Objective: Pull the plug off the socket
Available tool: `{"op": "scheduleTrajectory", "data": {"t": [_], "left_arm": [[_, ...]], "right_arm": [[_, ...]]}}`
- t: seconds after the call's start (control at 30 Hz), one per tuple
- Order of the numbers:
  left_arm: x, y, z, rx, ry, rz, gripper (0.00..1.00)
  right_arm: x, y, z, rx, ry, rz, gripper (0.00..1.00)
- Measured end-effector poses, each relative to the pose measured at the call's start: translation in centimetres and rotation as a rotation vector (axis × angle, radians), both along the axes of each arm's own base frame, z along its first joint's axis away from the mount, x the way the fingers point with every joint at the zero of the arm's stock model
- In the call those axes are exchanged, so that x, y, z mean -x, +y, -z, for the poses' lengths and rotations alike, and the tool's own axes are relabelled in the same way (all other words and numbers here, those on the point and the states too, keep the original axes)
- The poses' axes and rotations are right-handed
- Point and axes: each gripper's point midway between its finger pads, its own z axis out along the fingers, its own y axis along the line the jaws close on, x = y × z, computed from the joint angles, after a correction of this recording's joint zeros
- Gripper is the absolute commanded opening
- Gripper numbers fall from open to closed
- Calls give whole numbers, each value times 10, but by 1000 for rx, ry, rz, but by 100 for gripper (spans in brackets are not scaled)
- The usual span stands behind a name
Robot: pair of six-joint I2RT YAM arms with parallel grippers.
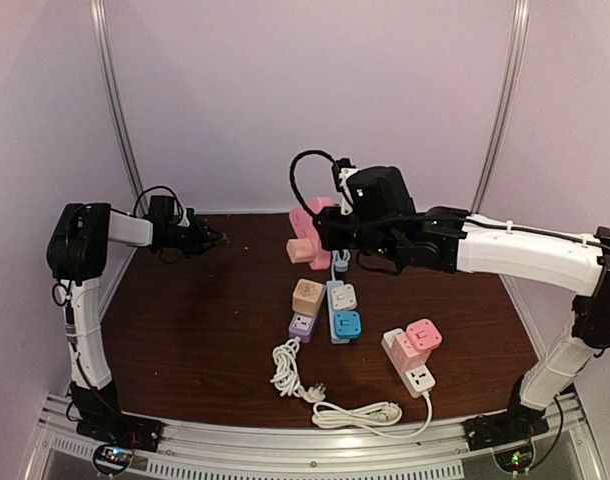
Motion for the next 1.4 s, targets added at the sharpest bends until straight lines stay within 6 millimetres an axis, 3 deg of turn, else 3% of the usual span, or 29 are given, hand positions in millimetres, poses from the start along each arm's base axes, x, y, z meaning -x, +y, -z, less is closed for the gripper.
{"op": "scheduleTrajectory", "data": {"t": [0.17, 0.7, 1.4], "left_arm": [[-4, -3, 20, 18, 37, 10, 9], [4, 0, 39, -28, 96, 17, 19], [7, 14, 45, -169, 108, 18, 54]], "right_arm": [[4, -6, 13, 31, 27, 0, 0], [7, -9, 17, 25, 43, 6, 0], [10, -14, 14, 16, 39, 6, 0]]}}
